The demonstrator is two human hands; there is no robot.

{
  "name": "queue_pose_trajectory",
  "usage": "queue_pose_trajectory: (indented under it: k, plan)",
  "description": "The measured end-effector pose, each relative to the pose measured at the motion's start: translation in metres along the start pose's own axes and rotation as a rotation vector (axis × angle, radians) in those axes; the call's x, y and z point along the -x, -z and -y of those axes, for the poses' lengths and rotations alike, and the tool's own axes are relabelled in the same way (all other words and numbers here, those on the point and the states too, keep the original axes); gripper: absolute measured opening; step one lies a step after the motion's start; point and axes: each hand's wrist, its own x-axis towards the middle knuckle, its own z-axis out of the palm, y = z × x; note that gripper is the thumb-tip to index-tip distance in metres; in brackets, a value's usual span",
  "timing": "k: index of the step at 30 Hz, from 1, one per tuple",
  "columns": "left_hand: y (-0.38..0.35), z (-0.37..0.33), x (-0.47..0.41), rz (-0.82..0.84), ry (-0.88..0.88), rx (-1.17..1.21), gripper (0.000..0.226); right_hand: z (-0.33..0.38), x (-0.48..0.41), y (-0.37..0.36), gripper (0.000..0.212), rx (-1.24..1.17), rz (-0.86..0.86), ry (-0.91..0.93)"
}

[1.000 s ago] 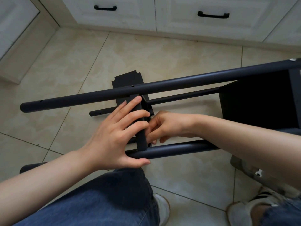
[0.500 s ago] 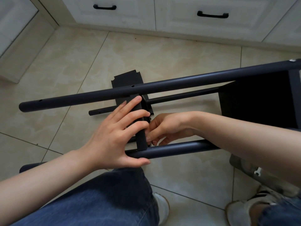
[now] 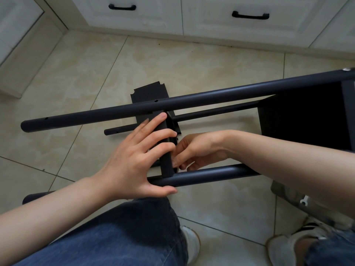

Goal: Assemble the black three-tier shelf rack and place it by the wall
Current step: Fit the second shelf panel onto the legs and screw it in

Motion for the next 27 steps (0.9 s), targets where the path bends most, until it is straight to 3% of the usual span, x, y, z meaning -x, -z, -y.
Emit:
queue_pose_trajectory:
  k: [5,19,27]
  plan:
    - [-0.0015,0.0005,0.0004,-0.004,-0.009,0.003,0.074,-0.0005,0.0003,-0.0022,0.009,-0.020,0.016,-0.036]
    - [-0.0011,0.0008,0.0002,-0.002,-0.016,-0.002,0.073,-0.0016,0.0002,-0.0025,0.034,-0.020,0.006,-0.080]
    - [-0.0008,0.0003,-0.0002,-0.003,-0.023,-0.002,0.073,-0.0020,-0.0015,-0.0038,0.028,0.040,-0.035,-0.061]
